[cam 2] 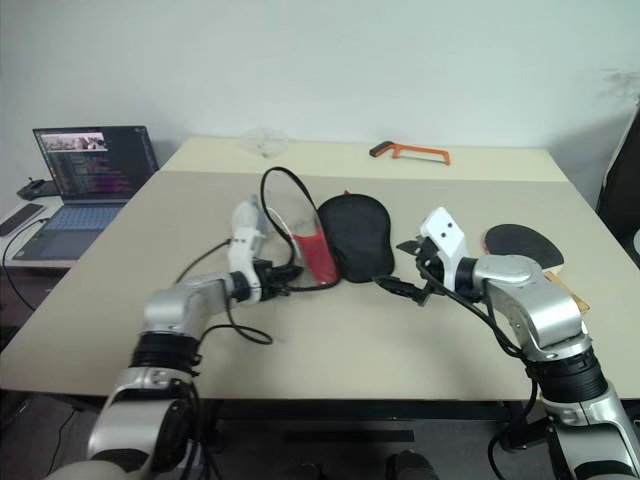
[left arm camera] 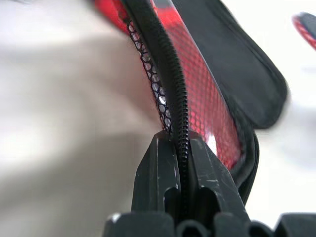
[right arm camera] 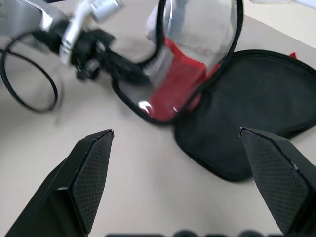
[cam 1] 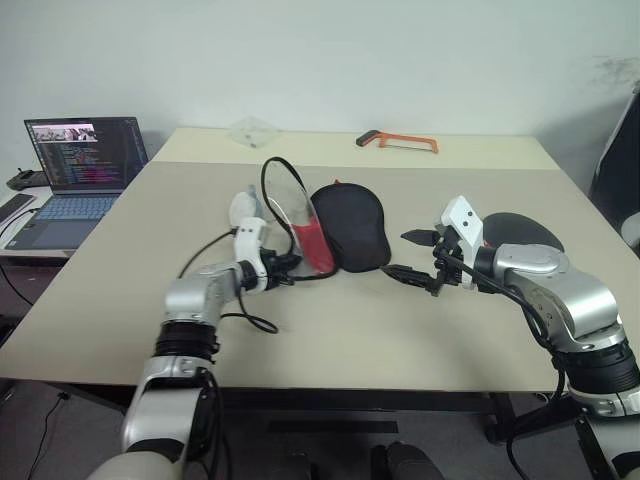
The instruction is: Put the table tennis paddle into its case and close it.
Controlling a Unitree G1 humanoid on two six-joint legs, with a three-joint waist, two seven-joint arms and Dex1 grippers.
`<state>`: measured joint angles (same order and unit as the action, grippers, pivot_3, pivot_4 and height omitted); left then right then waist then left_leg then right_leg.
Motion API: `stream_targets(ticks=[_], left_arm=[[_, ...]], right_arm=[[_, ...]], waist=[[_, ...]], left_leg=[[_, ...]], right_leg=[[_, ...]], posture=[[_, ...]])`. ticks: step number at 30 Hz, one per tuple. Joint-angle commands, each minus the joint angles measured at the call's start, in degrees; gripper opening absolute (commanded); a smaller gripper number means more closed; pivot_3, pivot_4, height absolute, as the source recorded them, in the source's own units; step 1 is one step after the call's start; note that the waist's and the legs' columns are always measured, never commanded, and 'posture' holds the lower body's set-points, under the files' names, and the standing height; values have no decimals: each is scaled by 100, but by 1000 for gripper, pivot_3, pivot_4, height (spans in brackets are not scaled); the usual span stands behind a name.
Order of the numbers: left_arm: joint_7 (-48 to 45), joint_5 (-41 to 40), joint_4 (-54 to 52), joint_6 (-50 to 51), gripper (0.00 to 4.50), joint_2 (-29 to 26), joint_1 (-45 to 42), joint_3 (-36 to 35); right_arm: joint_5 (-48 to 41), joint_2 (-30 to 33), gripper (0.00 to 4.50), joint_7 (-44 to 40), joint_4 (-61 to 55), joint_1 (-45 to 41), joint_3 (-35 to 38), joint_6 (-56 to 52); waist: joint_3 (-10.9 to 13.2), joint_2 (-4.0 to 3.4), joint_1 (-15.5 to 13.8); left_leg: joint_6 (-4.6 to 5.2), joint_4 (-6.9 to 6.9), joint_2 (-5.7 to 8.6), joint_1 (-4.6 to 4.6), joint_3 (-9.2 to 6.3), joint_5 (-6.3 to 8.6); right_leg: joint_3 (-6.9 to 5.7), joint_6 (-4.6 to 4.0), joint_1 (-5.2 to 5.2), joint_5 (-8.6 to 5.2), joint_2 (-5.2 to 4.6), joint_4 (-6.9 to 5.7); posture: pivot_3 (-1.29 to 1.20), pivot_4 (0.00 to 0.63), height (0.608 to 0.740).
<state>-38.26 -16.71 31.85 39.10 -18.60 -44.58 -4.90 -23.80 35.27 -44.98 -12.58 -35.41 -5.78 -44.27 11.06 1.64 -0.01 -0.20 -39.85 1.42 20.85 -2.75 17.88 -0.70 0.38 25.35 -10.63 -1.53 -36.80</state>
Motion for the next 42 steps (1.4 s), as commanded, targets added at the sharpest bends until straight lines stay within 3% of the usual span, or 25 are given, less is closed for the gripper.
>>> stream_targets(ticks=[1, 9, 14, 18, 27, 31, 40, 42], left_arm=[[-119, 91, 653, -607, 34, 281, -421, 102], [-310, 201, 2531, -1904, 34, 1038, -1630, -18], [-392, 263, 2943, -2202, 34, 1217, -1799, -46], [-538, 225, 2727, -2102, 34, 1103, -1612, -73], [-351, 245, 724, -1001, 34, 475, -399, 102], [137, 326, 143, -777, 1062, 383, -65, 28], [527, 73, -1066, -162, 4309, 135, 338, -199], [413, 17, -1477, 61, 4309, -72, 478, -151]], right_arm=[[-30, 42, 4500, -2, -170, -92, 157, 55], [-28, 64, 4500, 34, -200, -81, 190, 40], [-41, 67, 4500, 77, -266, -44, 212, 13], [-42, 72, 4500, 96, -255, -40, 230, 17], [62, -182, 4500, 360, 177, -332, 217, 105], [323, -644, 4500, 1098, 998, -800, 282, -148], [837, -1613, 4500, 2934, 2784, -1504, 929, -335], [852, -1827, 4500, 3227, 3188, -1607, 1098, -243]], waist=[[0, 0, 1], [2, 3, -6], [2, 4, 23], [3, 5, 44], [3, 4, 99], [3, 4, 94], [2, 3, 90], [2, 3, 98]], left_leg=[[0, 0, 0, 0, 0, 0], [1, -2, 5, 3, 1, 0], [3, -1, 9, 5, 4, 2], [3, 1, -4, 4, 5, 1], [2, -1, -9, -3, 6, 1], [1, -2, -7, -3, 5, 0], [-2, 5, -5, 7, 6, -1], [-3, 8, -5, 8, 6, -1]], right_leg=[[0, 0, 0, 0, 1, 0], [-4, 3, -1, 0, 3, 4], [-2, 4, 0, 0, 3, 6], [0, 4, 6, 0, 13, 0], [6, 2, 4, 1, 15, -6], [8, 1, 2, 2, 11, -6], [13, -6, 16, 5, 2, -8], [12, -6, 17, 6, 0, -8]], posture=[[0, 150, 740], [0, 150, 740], [0, 150, 740], [0, 150, 740], [0, 150, 740], [0, 150, 740], [0, 150, 740], [0, 150, 740]])
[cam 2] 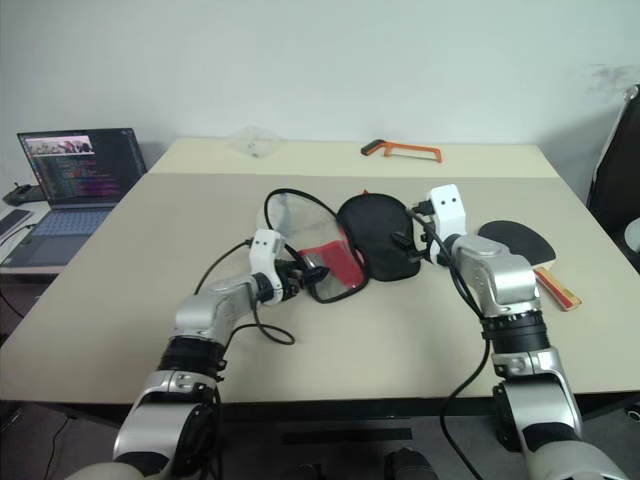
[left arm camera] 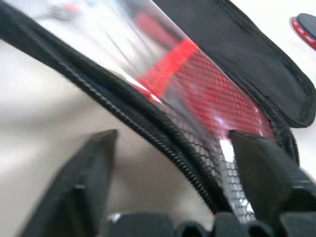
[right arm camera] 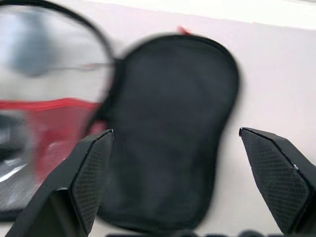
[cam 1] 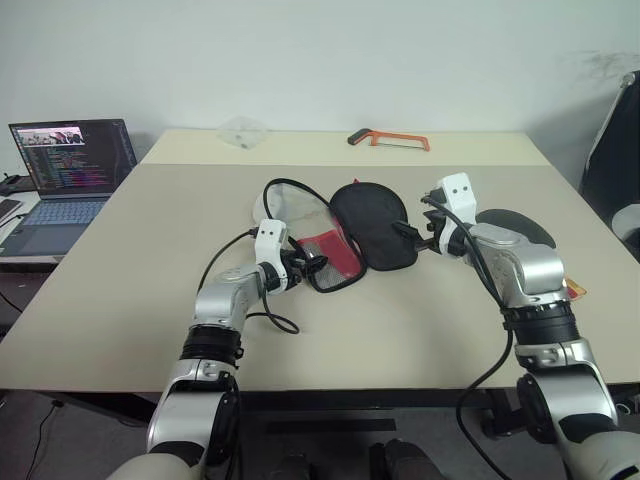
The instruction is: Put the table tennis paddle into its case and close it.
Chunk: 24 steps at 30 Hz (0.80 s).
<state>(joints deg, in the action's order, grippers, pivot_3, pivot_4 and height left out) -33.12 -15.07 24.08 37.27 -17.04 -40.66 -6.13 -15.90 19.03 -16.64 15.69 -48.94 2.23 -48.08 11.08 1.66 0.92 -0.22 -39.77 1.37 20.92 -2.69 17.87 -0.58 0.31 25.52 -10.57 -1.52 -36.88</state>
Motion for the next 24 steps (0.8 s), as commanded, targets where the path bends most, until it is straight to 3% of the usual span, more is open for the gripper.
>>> stream_targets(ticks=[1, 5, 11, 21, 24], left_arm=[[-159, -189, -944, 402, 4309, -358, 171, -13], [-539, -306, -2070, 975, 4309, -1201, 745, 39], [-946, -737, -2704, 1235, 4309, -2025, 1357, -395], [-683, -1043, -3238, 1520, 4309, -2027, 1549, -468], [-618, -1095, -3349, 1566, 4339, -2058, 1649, -467]], right_arm=[[51, -300, 4500, 486, 557, -305, 380, 220], [23, -606, 4500, 444, 1376, -510, 526, 625], [268, -803, 4500, 492, 2866, -929, 564, 1622], [431, -1031, 4500, 324, 4299, -1371, 574, 2428], [450, -1033, 3855, 307, 4434, -1390, 588, 2519]], waist=[[0, 0, 31], [1, -2, 103], [3, -4, 98], [2, -4, 94], [2, -4, 98]], left_leg=[[0, 1, 0, 0, 0, 0], [0, 14, -1, -1, 6, 0], [1, 18, -1, -3, 6, 0], [1, 18, 0, -5, 5, 0], [0, 19, -2, -8, 4, 0]], right_leg=[[0, 0, 0, 0, 0, 0], [6, -2, 6, 1, 0, -1], [4, -4, 8, 0, 2, -1], [4, -4, 3, 0, 0, 4], [3, -7, 3, 1, 2, 0]], posture=[[0, 150, 740], [0, 150, 740], [0, 150, 740], [0, 150, 740], [0, 150, 740]])
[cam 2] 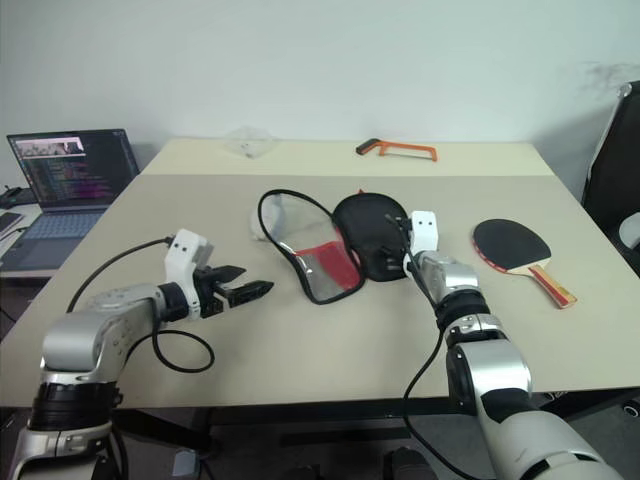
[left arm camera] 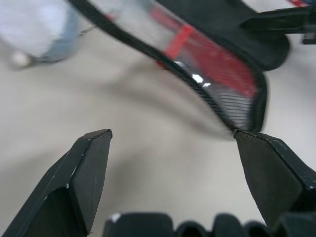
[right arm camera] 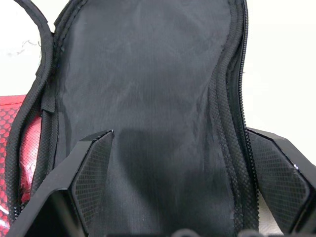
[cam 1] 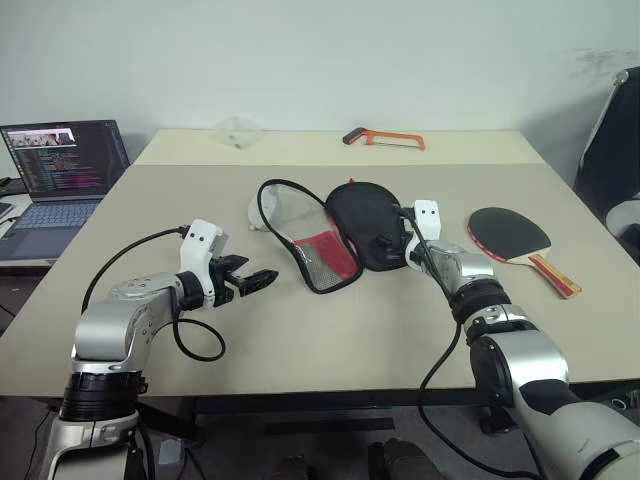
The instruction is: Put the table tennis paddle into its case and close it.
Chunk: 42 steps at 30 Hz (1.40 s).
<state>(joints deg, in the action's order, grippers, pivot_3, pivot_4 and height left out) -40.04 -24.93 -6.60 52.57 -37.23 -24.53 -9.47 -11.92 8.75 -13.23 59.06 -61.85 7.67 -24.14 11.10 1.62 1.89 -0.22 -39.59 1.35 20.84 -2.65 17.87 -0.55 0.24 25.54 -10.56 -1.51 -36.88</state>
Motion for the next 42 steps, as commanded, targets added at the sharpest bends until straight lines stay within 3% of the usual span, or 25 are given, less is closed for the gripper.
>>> stream_targets(ticks=[1, 11, 18, 30, 42], left_arm=[[95, -131, -294, 49, 4339, -40, 46, -145], [228, -177, -230, -8, 4339, -43, -13, -45], [275, -220, -302, 15, 4339, 28, 44, 23], [293, -190, -162, -65, 4339, 72, -63, 173], [273, -164, -83, -115, 4339, 63, -129, 259]], right_arm=[[55, -8, 3597, -39, 119, -103, 52, 139], [-79, -82, 112, 579, 202, -178, 455, 25], [-175, -66, 48, 1607, -132, -58, 795, -91], [-455, -285, 48, 3344, -1920, 661, 1429, -878], [-522, -508, 48, 2898, -2567, 861, 1135, -1479]], waist=[[0, 0, 1], [0, 0, 11], [0, 0, -18], [0, 0, -50], [0, 0, 2]], left_leg=[[0, 0, 0, -1, 0, 0], [0, 0, -2, -1, 1, 0], [-1, -3, -1, -1, 0, -1], [-2, 0, 3, 6, -8, -1], [0, 2, -3, 1, -4, -1]], right_leg=[[0, 0, 0, 0, 0, -1], [1, -2, 0, 1, 3, 0], [1, -2, -3, 1, 2, 0], [-7, -2, -4, 1, -3, 6], [-4, -2, -3, 0, 6, 3]], posture=[[0, 150, 740], [0, 150, 740], [0, 150, 740], [0, 150, 740], [0, 150, 740]])
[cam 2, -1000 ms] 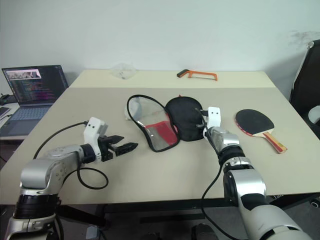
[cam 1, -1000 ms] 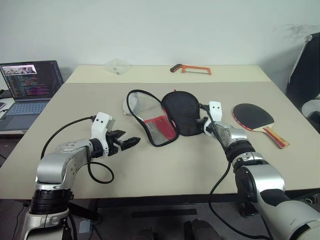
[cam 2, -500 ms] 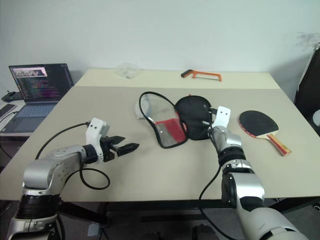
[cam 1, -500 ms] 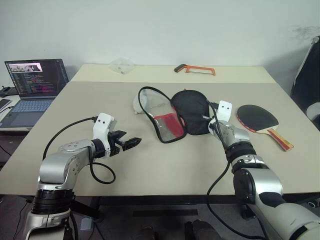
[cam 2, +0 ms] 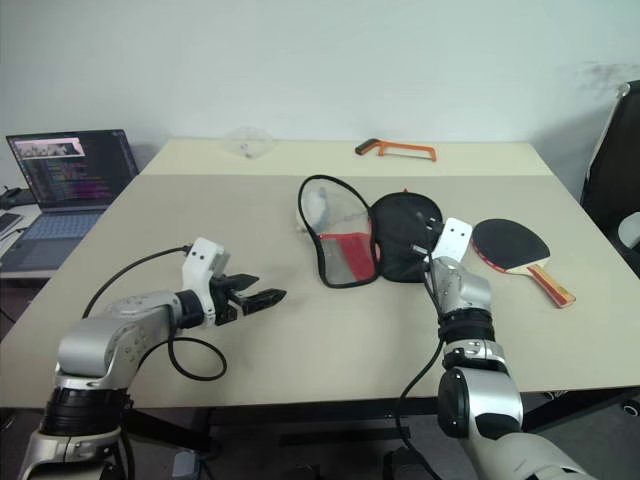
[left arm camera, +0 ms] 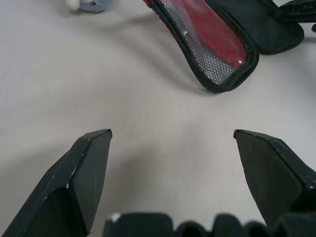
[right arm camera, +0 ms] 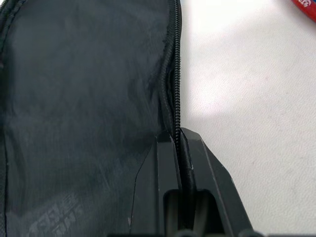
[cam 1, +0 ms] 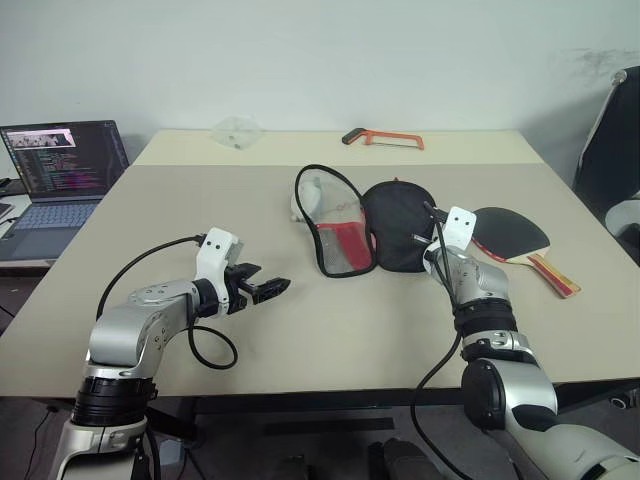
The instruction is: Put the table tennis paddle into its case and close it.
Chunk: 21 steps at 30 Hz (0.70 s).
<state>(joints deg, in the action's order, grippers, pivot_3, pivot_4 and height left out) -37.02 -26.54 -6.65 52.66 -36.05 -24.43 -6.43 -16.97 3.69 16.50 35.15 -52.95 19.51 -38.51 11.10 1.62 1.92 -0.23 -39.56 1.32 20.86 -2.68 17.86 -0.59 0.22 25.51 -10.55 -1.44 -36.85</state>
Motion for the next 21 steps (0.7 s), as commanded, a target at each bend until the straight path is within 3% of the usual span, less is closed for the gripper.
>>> stream_targets(ticks=[1, 9, 13, 21], left_arm=[[-23, -2, -68, -127, 4339, -53, -149, -50], [-36, 9, 7, -164, 4339, -53, -186, -33], [-69, 27, 61, -199, 4339, -33, -227, 21], [-174, 63, 278, -338, 4339, -72, -364, 121]], right_arm=[[5, 26, 48, -145, -151, -27, -82, -39], [58, 274, 48, -694, -181, -11, -310, -303], [46, 383, 952, -908, -492, 99, -394, -467], [-213, 865, 3776, -1590, -2143, 410, -668, -1795]], waist=[[0, 0, 0], [0, 0, 0], [0, 0, -2], [1, -2, -13]], left_leg=[[0, 0, 0, 0, 0, 0], [0, 0, -1, 0, 2, 0], [0, 2, -1, 0, 2, 0], [0, 2, 0, 5, 0, 0]], right_leg=[[0, 0, 0, 0, 1, 0], [1, 0, 0, 0, 2, 1], [1, 0, 1, 0, 3, 2], [-1, 0, 3, -1, 2, 4]], posture=[[0, 150, 740], [0, 150, 740], [0, 150, 740], [0, 150, 740]])
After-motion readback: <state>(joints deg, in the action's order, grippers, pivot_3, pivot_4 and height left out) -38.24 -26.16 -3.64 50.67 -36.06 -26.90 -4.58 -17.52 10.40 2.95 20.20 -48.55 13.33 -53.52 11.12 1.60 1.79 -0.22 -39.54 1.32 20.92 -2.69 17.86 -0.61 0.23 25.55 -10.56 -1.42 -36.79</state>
